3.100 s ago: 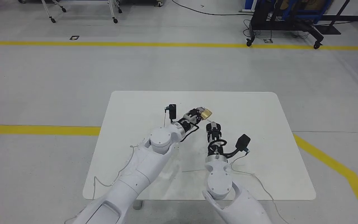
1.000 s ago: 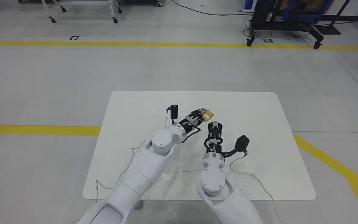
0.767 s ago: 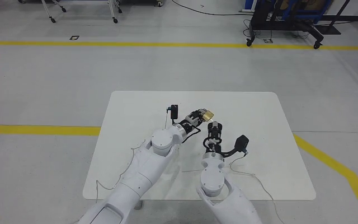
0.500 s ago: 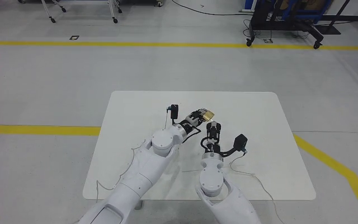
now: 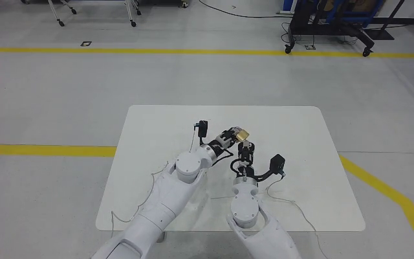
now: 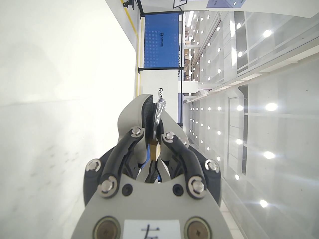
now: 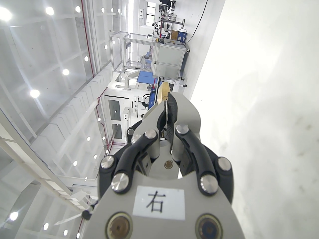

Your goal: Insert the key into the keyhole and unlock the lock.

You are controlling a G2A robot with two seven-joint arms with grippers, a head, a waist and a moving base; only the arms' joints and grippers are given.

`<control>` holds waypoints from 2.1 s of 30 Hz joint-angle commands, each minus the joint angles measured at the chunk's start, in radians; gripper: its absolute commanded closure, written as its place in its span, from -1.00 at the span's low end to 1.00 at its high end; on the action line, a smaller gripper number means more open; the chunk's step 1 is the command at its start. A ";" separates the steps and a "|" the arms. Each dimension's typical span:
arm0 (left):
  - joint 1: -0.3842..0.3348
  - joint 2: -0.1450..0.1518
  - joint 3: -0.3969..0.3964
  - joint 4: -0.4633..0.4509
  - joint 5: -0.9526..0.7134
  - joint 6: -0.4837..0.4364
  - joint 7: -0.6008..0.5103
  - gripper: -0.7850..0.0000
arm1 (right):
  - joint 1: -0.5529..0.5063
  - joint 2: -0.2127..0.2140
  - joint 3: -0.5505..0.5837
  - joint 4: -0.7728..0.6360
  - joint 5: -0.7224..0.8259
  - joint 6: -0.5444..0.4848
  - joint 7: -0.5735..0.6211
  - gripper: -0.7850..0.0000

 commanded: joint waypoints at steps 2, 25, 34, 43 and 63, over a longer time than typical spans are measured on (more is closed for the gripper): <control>0.000 0.000 -0.005 0.000 -0.005 0.007 0.000 1.00 | -0.003 -0.003 0.004 -0.002 -0.004 0.002 0.004 0.84; -0.006 0.007 -0.074 0.020 -0.067 0.013 -0.054 1.00 | -0.117 0.007 0.114 -0.153 0.010 0.021 0.190 -0.19; -0.001 0.013 -0.093 0.013 -0.048 0.018 -0.047 1.00 | -0.124 0.027 0.188 -0.202 0.036 0.102 0.457 0.04; 0.005 0.027 -0.103 -0.001 -0.006 0.033 -0.128 1.00 | -0.130 0.054 0.264 -0.225 -0.026 0.121 0.688 0.01; 0.028 0.037 -0.118 -0.039 -0.019 0.036 -0.161 1.00 | -0.143 0.075 0.310 -0.222 -0.039 0.059 0.797 1.00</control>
